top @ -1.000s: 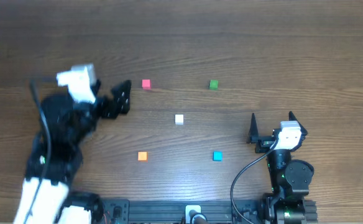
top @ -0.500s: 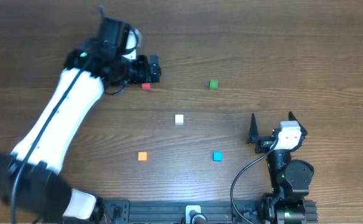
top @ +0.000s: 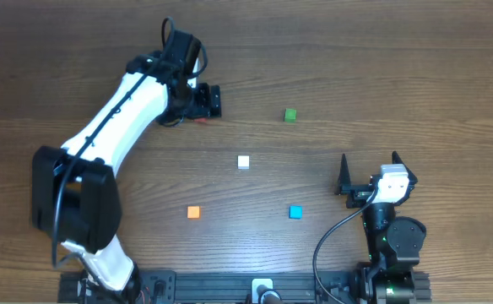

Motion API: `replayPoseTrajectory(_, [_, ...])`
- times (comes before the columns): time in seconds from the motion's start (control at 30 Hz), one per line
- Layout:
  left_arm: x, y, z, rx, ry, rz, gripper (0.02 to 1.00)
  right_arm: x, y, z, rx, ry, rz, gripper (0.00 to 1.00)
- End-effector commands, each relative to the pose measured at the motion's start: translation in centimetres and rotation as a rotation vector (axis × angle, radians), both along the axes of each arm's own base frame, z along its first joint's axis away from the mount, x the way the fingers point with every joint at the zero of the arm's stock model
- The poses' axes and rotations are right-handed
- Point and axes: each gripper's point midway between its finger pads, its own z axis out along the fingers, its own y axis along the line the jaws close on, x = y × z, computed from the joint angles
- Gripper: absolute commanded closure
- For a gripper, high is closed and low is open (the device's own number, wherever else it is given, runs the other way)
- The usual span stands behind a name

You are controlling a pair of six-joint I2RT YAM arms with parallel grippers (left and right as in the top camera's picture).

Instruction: Stack Cubes

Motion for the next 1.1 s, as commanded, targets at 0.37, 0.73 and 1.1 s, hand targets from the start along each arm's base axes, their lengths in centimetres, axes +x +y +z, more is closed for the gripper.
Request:
replayPoseTrajectory(0.37, [2.1,0.8,-4.6,0.087,0.014,0.018,0.117,0.0,0.1,-0.2,0.004,0.003,0.007,0.007])
replayPoseTrajectory(0.73, [2.5,0.8,-5.7,0.113,0.006,-0.067,0.189,0.0,0.1,-0.2,0.004,0.003,0.007,0.009])
replayPoseTrajectory(1.1, [2.3,0.9,-6.5,0.123,0.021,-0.092,0.264,0.0,0.1,-0.2,0.004,0.003,0.007,0.007])
